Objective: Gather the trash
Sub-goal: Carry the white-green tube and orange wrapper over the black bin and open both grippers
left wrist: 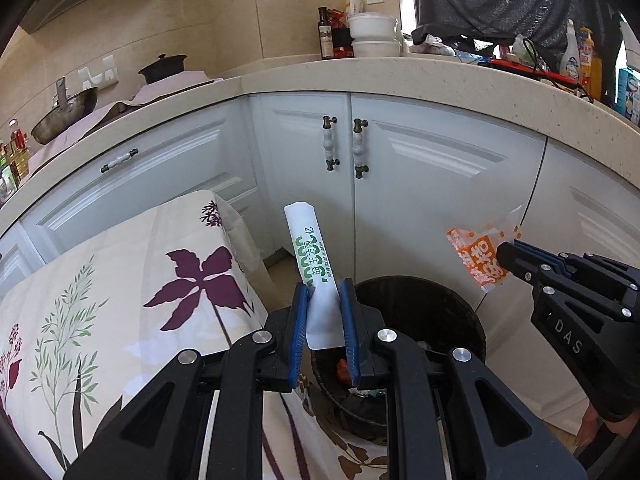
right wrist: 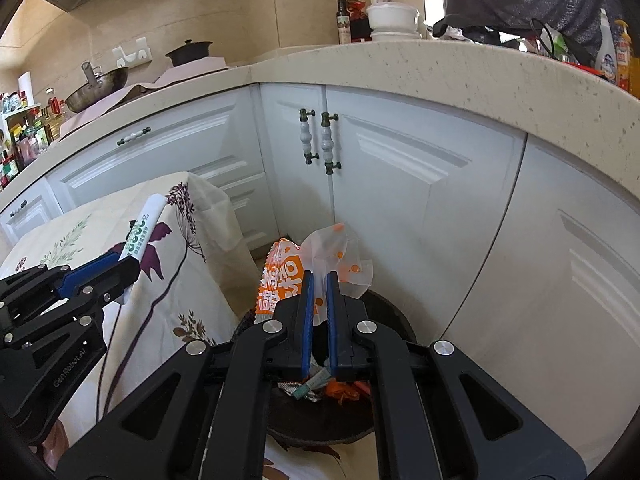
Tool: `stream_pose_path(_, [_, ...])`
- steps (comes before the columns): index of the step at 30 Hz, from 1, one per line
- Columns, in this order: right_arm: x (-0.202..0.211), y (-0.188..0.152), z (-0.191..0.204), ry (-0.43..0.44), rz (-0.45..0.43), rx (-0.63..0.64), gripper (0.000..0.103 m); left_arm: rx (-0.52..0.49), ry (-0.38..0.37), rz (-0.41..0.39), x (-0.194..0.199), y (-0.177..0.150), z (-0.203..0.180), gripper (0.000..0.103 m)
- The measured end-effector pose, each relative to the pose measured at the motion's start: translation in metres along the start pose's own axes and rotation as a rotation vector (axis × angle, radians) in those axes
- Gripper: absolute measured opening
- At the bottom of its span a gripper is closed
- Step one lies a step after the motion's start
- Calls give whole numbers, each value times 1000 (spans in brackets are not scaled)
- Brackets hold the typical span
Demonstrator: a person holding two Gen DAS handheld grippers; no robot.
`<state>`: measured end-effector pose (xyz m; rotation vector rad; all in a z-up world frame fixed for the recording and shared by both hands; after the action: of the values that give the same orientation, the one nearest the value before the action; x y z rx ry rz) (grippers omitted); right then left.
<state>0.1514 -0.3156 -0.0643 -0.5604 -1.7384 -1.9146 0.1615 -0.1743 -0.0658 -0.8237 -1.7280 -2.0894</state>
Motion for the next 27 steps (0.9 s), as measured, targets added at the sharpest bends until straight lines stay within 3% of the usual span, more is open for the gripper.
stream_pose_path(22, [-23,-7,-11,-6,32,-21,7,-13,-10,19,-25,4,-22,19])
stream_pose_path(24, [-26,-7,-12,-2,33,-28,15,-13,-7,21,-28,4,-22,19])
stream_pose_path(25, [-27,-7,-13,-2,32,-32,29,-16,-6,23,-29,4,-22,22])
stream_pose_path(27, [-28,-8,-15,-14,26,-43,38,-15,-1,31,-31,4,-22,35])
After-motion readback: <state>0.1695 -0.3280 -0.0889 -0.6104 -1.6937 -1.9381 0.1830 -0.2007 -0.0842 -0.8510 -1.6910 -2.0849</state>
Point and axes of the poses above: each gripper's, at about its wrist camera, not at the fingertips, and x roughly against the way its jaws point, z to its left, y to its top, the point moved 6 cm from there along -x, roughly the way its jaws point, and after that the axes turned 2 degrees about y, right-handed, at the moved point
